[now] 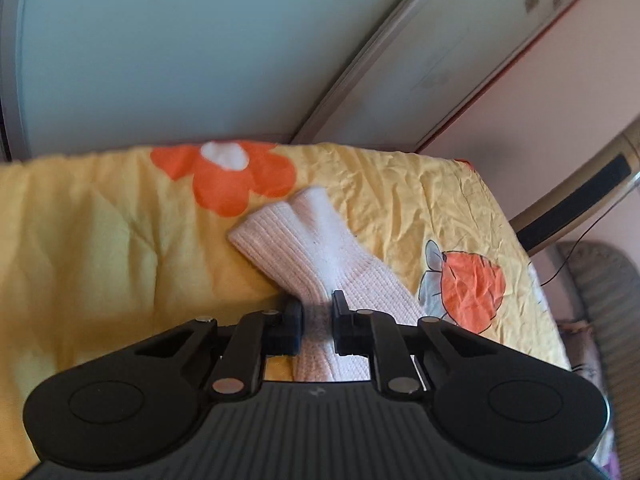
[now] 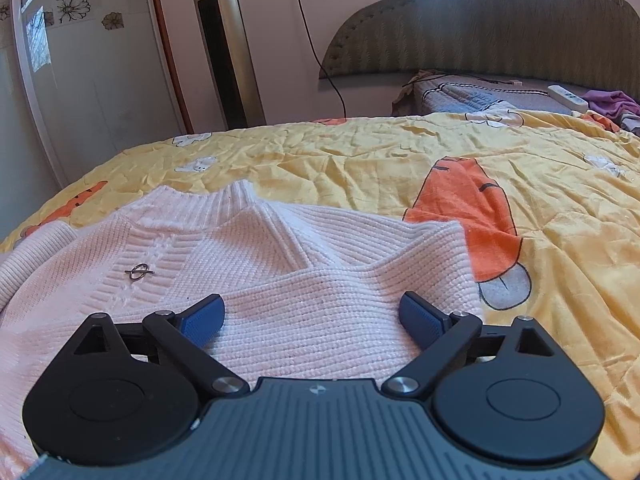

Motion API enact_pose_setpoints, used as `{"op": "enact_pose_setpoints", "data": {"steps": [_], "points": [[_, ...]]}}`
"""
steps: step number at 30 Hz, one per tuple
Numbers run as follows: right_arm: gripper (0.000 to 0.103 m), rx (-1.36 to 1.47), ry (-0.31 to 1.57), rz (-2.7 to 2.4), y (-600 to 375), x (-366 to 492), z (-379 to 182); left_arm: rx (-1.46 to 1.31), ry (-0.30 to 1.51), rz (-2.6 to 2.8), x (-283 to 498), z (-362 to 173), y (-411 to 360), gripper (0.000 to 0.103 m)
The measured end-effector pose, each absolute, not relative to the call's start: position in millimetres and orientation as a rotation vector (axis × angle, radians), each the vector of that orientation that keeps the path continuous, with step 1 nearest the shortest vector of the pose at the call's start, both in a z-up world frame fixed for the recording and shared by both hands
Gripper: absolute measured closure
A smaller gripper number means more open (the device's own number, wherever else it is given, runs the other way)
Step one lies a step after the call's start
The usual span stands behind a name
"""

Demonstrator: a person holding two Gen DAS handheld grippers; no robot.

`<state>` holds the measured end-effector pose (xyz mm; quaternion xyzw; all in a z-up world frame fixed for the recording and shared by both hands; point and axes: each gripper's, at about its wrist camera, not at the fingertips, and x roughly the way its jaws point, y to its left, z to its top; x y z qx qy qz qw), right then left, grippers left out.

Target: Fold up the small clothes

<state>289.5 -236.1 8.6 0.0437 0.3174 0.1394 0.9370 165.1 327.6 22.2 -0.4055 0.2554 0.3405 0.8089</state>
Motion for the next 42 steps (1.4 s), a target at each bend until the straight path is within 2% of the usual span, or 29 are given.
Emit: {"op": "enact_pose_setpoints", "data": {"steps": [4, 8, 13, 17, 20, 24, 27, 28, 29, 31, 35, 40, 42], "points": [[0.009, 0.096, 0.647, 0.287, -237, 289, 9, -0.652, 0.429, 0.623, 170, 71, 269, 0.089], [0.009, 0.105, 0.646, 0.291, -238, 289, 9, -0.454, 0.368, 0.299, 169, 99, 153, 0.090], [0.009, 0.109, 0.646, 0.291, -238, 289, 9, -0.379, 0.499, -0.087, 166, 53, 16, 0.090], [0.009, 0.111, 0.646, 0.291, -239, 289, 9, -0.452, 0.675, -0.136, 171, 11, -15, 0.090], [0.009, 0.111, 0.645, 0.292, -239, 290, 9, -0.497, 0.677, -0.180, 160, 15, -9, 0.090], [0.009, 0.116, 0.645, 0.293, -240, 289, 9, -0.538, 0.522, -0.188, 136, 32, 28, 0.089], [0.009, 0.108, 0.646, 0.289, -238, 289, 9, -0.721, 0.446, -0.113, 127, 39, 81, 0.080], [0.009, 0.095, 0.648, 0.282, -236, 288, 10, -0.822, 0.413, -0.064, 123, 39, 104, 0.069], [0.008, 0.075, 0.652, 0.277, -233, 288, 10, -0.933, 0.373, -0.003, 119, 34, 129, 0.052], [0.003, 0.024, 0.669, 0.279, -225, 290, 10, -1.148, 0.294, 0.114, 111, 25, 173, 0.031], [0.002, -0.050, 0.680, 0.254, -213, 290, 8, -1.330, 0.250, 0.254, 114, 6, 223, 0.031], [0.002, -0.041, 0.675, 0.248, -215, 289, 8, -1.448, 0.335, 0.288, 131, -24, 251, 0.032], [0.002, -0.049, 0.676, 0.240, -213, 289, 8, -1.451, 0.331, 0.304, 135, -30, 256, 0.039]]}}
